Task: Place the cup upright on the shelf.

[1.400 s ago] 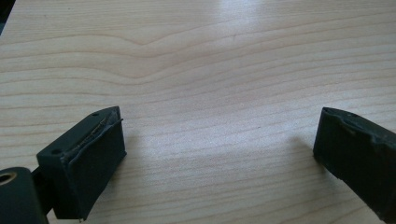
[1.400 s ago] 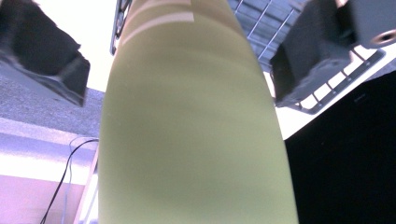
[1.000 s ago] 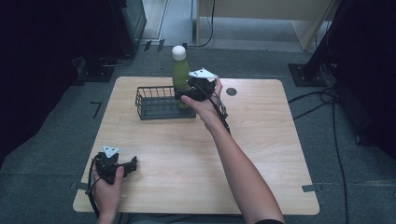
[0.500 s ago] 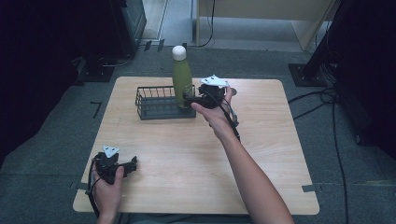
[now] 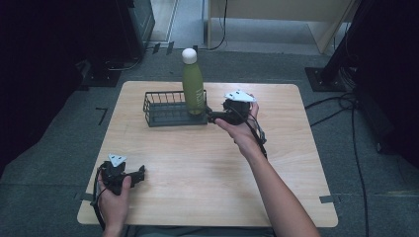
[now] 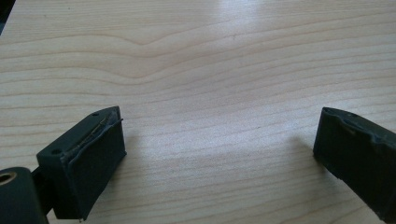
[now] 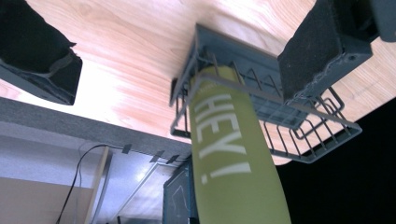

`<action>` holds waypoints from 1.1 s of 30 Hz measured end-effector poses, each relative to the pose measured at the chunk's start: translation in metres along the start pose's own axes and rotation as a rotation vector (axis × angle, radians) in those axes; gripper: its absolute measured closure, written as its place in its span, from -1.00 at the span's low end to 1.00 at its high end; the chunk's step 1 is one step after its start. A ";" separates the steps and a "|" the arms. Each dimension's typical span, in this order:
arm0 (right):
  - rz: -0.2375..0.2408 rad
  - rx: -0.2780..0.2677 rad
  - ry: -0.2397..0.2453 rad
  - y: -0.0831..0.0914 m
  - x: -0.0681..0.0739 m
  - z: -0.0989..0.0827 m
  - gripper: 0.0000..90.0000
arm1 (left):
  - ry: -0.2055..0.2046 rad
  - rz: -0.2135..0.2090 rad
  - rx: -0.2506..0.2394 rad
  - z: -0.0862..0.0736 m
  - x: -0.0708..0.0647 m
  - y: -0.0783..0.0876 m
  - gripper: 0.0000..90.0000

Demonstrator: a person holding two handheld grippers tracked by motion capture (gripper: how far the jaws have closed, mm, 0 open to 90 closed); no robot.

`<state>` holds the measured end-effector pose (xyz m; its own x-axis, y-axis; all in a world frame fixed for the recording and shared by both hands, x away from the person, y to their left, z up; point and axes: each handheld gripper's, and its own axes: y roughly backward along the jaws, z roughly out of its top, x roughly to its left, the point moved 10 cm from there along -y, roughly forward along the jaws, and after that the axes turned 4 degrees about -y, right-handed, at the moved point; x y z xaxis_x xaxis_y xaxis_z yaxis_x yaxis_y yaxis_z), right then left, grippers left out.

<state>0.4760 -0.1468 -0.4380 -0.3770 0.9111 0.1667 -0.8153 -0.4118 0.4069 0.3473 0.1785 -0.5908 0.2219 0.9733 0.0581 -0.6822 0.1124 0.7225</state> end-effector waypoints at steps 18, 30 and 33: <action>-0.051 0.003 -0.028 0.032 -0.036 -0.033 -1.00 | 0.000 0.000 0.000 0.000 0.000 0.000 -0.95; -0.100 0.011 -0.059 0.056 -0.066 -0.058 -1.00 | 0.000 0.001 -0.002 0.000 0.000 0.000 -0.95; -0.111 0.009 -0.073 0.064 -0.075 -0.064 -1.00 | 0.000 0.001 -0.002 0.000 0.000 0.000 -0.94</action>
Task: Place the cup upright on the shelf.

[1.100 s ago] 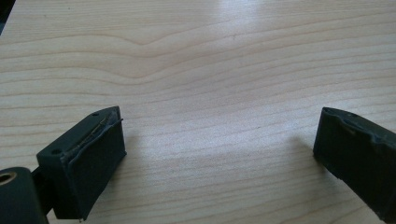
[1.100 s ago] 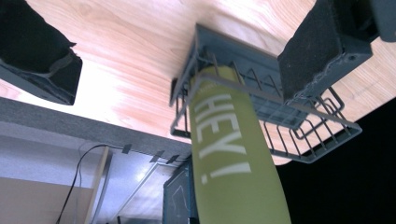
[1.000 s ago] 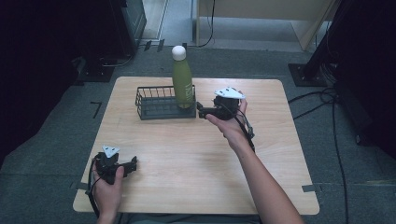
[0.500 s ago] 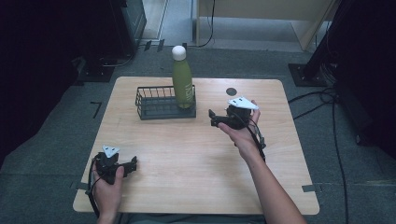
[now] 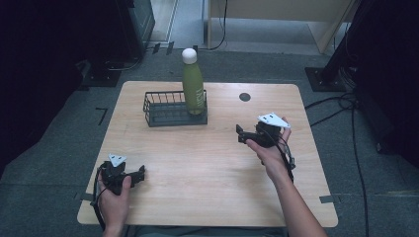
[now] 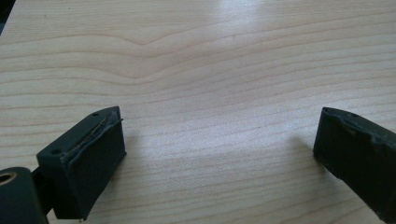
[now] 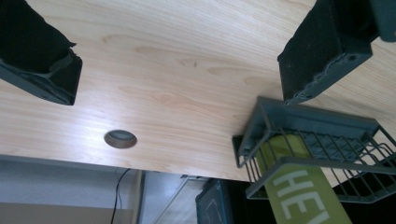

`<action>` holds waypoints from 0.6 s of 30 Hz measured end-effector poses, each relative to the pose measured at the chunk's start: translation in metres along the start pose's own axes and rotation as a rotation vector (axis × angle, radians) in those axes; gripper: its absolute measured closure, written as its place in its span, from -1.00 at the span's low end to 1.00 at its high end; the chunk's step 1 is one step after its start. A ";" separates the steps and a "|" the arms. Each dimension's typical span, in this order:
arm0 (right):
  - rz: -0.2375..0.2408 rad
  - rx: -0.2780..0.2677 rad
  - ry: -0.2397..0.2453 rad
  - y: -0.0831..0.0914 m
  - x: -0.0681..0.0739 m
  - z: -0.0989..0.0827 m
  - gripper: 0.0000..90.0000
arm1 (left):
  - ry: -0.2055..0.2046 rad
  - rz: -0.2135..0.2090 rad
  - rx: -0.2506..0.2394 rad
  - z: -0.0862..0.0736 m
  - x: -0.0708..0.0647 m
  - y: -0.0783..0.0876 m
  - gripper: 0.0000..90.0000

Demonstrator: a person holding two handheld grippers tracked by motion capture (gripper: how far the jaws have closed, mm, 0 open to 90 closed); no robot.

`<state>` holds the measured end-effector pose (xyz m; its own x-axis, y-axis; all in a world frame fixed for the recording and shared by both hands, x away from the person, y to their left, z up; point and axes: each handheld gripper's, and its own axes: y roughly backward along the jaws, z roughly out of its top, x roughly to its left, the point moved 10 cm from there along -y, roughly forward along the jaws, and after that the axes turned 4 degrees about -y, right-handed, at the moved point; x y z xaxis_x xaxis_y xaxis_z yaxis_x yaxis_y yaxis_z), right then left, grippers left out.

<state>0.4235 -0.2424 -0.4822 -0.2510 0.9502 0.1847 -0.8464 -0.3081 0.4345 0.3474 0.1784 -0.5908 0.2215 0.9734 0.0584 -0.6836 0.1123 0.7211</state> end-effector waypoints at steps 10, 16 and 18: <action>-0.040 0.002 -0.038 0.021 -0.030 -0.020 -1.00 | -0.002 0.000 0.002 0.000 0.000 0.000 -0.95; -0.058 0.002 -0.061 0.033 -0.044 -0.029 -1.00 | -0.002 0.000 0.002 0.000 0.000 0.000 -0.94; -0.066 0.002 -0.069 0.038 -0.050 -0.034 -1.00 | -0.003 0.000 0.001 0.000 0.000 0.000 -0.95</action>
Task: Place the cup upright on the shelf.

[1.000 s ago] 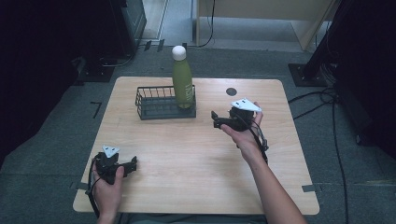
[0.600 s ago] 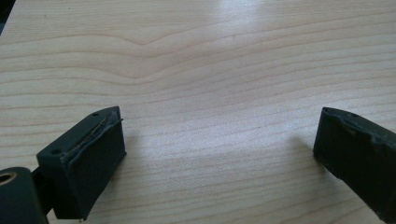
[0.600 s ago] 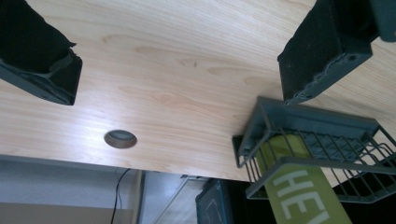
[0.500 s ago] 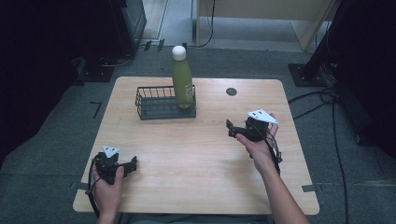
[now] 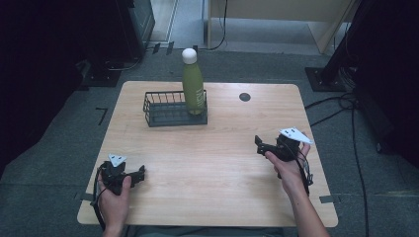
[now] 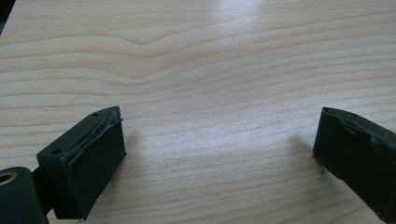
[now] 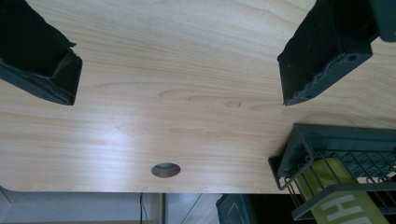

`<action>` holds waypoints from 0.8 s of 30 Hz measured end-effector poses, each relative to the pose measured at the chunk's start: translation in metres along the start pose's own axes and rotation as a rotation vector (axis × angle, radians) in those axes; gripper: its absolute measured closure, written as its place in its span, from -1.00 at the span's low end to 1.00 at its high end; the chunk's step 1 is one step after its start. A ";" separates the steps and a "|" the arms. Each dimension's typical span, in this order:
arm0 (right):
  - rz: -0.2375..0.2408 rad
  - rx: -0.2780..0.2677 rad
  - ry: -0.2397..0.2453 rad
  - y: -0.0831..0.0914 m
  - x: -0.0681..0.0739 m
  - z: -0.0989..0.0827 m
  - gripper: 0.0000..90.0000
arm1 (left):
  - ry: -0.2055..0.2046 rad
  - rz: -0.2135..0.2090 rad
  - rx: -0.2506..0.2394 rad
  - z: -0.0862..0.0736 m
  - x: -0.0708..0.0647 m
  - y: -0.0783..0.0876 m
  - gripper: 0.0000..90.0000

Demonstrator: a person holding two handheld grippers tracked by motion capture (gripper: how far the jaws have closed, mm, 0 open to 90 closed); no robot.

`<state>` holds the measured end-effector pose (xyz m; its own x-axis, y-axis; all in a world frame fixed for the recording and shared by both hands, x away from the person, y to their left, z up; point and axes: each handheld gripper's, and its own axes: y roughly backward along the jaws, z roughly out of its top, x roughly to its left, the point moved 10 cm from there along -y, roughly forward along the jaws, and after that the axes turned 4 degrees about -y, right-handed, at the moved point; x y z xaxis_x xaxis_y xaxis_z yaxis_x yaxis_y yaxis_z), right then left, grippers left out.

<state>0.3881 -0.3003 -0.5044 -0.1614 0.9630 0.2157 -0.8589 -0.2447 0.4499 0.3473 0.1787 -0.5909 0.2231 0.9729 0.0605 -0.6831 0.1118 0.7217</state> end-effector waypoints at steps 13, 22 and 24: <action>-0.063 0.017 -0.037 0.025 -0.042 -0.023 -1.00 | 0.000 0.000 0.001 0.000 0.000 0.000 -0.95; -0.098 0.049 -0.042 0.037 -0.063 -0.045 -1.00 | 0.000 0.000 0.001 0.000 0.000 0.000 -0.95; -0.109 0.055 -0.046 0.041 -0.068 -0.049 -1.00 | 0.000 0.000 0.001 0.000 0.000 0.000 -0.94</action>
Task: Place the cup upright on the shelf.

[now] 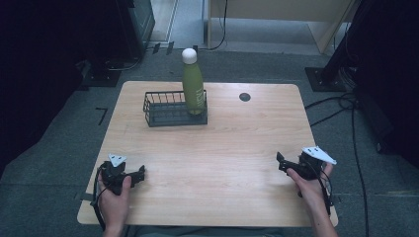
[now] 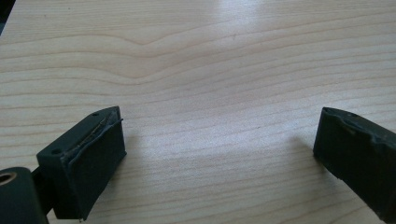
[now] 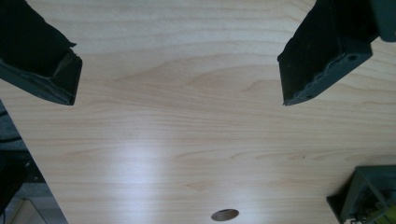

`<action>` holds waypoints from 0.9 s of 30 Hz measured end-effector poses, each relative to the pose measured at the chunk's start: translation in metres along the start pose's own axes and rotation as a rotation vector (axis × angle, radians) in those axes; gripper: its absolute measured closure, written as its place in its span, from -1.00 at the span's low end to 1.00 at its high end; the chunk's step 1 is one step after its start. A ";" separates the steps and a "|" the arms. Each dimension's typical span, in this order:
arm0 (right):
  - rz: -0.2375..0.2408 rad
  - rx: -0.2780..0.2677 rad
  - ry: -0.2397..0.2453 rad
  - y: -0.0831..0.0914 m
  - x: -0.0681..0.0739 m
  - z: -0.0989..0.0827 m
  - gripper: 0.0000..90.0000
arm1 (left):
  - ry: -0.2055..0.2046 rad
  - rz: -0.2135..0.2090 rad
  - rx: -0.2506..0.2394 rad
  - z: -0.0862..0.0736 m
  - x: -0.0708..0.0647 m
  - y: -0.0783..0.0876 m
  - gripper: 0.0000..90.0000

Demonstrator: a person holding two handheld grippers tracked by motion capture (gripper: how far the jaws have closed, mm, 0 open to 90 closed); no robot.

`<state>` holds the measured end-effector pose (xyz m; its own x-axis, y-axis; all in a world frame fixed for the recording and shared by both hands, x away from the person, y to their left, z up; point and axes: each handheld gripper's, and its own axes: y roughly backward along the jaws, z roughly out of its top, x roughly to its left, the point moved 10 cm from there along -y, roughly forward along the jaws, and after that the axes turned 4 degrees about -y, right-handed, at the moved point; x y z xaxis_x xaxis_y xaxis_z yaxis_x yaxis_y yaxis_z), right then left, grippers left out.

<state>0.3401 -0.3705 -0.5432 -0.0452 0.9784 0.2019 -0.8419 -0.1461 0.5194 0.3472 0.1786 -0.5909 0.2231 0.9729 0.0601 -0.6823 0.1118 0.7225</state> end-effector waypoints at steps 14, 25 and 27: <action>-0.044 0.044 -0.025 0.016 -0.028 -0.032 -1.00 | 0.000 0.000 -0.001 0.000 0.000 0.000 -0.95; -0.110 0.140 0.013 0.025 -0.040 -0.062 -1.00 | 0.000 0.000 0.000 0.000 0.000 0.000 -0.95; -0.117 0.149 0.021 0.028 -0.042 -0.064 -1.00 | 0.000 0.000 0.000 0.000 0.000 0.000 -0.95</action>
<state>0.2842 -0.4059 -0.5902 0.0360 0.9926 0.1159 -0.7534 -0.0492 0.6557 0.3472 0.1786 -0.5908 0.2229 0.9730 0.0600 -0.6822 0.1117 0.7226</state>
